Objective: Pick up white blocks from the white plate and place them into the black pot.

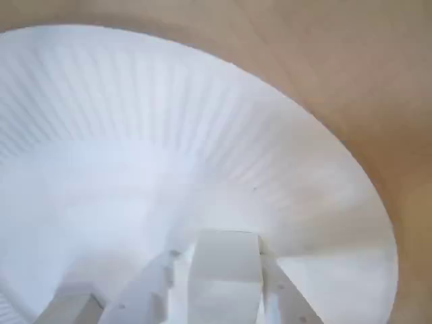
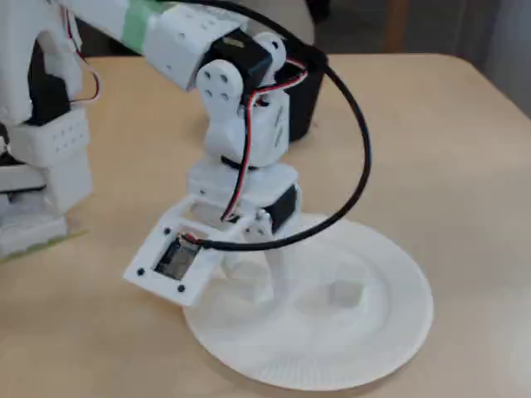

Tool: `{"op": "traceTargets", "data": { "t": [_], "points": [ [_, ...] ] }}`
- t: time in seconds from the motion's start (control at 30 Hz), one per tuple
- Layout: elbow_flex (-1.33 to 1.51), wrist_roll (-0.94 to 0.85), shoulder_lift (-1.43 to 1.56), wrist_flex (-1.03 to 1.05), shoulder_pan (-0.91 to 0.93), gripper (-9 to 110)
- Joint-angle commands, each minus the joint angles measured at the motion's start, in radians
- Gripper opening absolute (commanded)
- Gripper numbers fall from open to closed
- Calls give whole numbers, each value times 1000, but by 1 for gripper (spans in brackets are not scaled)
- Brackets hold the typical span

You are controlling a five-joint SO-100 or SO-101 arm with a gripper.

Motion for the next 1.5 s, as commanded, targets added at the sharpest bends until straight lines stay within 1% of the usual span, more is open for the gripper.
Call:
{"op": "traceTargets", "data": {
  "t": [0.0, 0.1, 0.2, 0.4, 0.53, 0.6, 0.7, 0.87, 1.0, 1.2, 1.47],
  "points": [
    [-28, 29, -6, -43, -14, -2],
    [-35, 23, 9, -60, -14, -2],
    [-38, 29, 84, -95, -18, -2],
    [-34, 158, 377, -221, -109, -2],
    [-34, 258, 565, -267, -282, -2],
    [-31, 296, 640, -273, -402, -2],
    [-28, 298, 718, -291, -606, -2],
    [2, 202, 738, -291, -902, -2],
    [63, 140, 726, -293, -1026, -2],
    [78, 89, 635, -282, -1131, -2],
    [67, 58, 557, -261, -1144, -2]
  ]
}}
